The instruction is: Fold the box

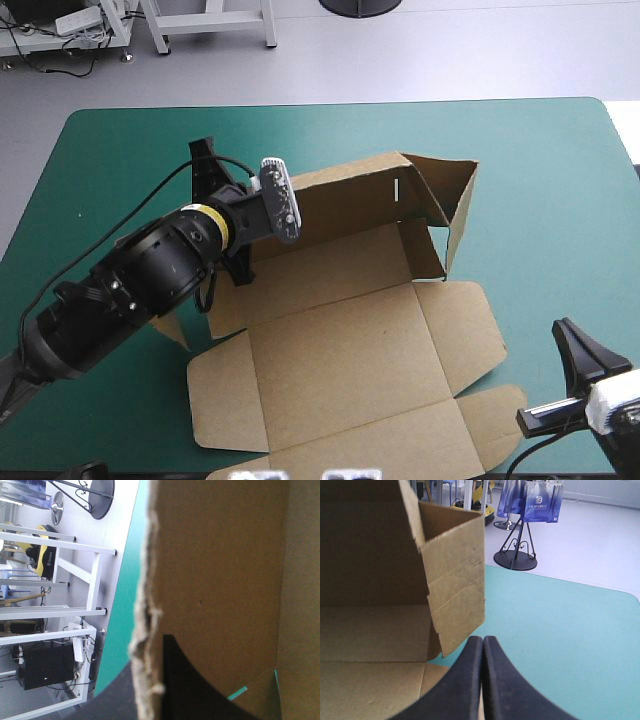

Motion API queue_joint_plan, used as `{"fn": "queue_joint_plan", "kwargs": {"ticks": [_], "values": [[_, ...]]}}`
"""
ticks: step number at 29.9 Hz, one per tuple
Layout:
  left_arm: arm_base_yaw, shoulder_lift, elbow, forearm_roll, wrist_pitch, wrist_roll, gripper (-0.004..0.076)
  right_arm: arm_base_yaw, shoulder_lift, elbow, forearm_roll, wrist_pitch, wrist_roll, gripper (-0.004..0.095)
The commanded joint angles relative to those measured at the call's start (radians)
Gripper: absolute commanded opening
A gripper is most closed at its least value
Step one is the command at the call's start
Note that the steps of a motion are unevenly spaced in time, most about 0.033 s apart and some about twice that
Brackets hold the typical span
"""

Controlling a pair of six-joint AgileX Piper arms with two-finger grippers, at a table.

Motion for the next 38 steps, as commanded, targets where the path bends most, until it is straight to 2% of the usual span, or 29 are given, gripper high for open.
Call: {"fn": "queue_joint_plan", "kwargs": {"ticks": [1,7,9,17,19,24,27,33,38], "values": [[-0.008,-0.075,0.090,0.118,-0.157,-0.060,-0.0003,0.003,0.077,-0.068,-0.007,-0.092,-0.003,-0.0024],[-0.008,-0.096,0.184,0.218,-0.358,-0.053,-0.0003,0.003,0.175,-0.117,-0.008,-0.107,-0.032,-0.0023],[-0.018,-0.096,0.208,0.225,-0.395,-0.035,-0.0003,0.003,0.206,-0.134,-0.008,-0.104,-0.046,-0.0023],[-0.097,-0.134,0.310,0.242,-0.388,-0.074,-0.0003,0.003,0.286,-0.165,-0.005,-0.107,-0.046,-0.0023],[-0.097,-0.134,0.332,0.276,-0.375,-0.135,-0.0003,0.003,0.306,-0.166,0.007,-0.122,-0.046,-0.0023],[-0.097,-0.131,0.388,0.523,-0.384,-0.422,-0.0003,0.003,0.359,-0.166,0.045,-0.175,-0.049,-0.0024],[-0.097,-0.113,0.403,0.531,-0.395,-0.430,-0.0003,0.003,0.408,-0.170,0.060,-0.189,-0.075,-0.0024],[-0.097,-0.091,0.443,0.562,-0.395,-0.432,-0.0003,0.003,0.535,-0.248,0.080,-0.124,-0.086,-0.0024],[-0.097,-0.089,0.449,0.587,-0.411,-0.469,-0.0003,0.003,0.671,-0.397,0.081,-0.033,-0.090,-0.0025]]}}
